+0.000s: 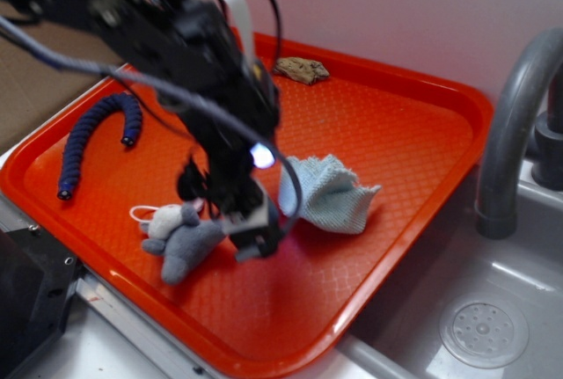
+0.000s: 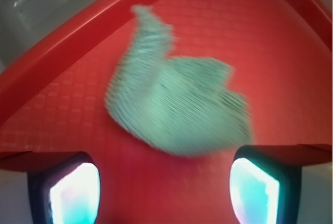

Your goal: Grab the blue cloth.

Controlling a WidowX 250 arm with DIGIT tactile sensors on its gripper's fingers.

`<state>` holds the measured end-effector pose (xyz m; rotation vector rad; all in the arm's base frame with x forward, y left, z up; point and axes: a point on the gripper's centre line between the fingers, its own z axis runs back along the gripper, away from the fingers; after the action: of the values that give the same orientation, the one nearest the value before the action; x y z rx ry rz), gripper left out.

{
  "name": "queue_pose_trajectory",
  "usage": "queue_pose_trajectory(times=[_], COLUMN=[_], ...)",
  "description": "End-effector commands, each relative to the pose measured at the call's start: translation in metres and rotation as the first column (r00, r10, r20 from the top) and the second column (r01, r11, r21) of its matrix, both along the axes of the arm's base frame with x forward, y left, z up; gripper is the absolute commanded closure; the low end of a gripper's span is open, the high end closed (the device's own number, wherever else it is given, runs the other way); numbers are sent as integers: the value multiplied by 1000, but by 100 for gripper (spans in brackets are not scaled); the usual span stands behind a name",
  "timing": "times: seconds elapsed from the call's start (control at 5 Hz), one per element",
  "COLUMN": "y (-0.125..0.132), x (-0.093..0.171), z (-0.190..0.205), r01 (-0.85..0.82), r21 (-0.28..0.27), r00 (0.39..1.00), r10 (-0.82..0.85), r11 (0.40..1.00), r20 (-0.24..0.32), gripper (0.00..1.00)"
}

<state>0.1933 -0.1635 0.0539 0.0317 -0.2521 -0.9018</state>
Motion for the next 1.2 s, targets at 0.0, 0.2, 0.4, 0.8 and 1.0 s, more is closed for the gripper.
queue_pose_trajectory(times=[0.0, 0.2, 0.4, 0.8, 1.0], y=[-28, -21, -1, 41, 67], x=[1, 11, 31, 43, 36], z=[-14, -17, -20, 0, 27], r01=[110, 18, -97, -290, -406], r21=[14, 30, 26, -71, -138], r00=[994, 1000, 995, 955, 912], r10=[-110, -19, 97, 284, 389], r11=[994, 999, 995, 954, 904], r20=[17, 21, 4, -81, -131], gripper=[0, 50, 100, 100, 100])
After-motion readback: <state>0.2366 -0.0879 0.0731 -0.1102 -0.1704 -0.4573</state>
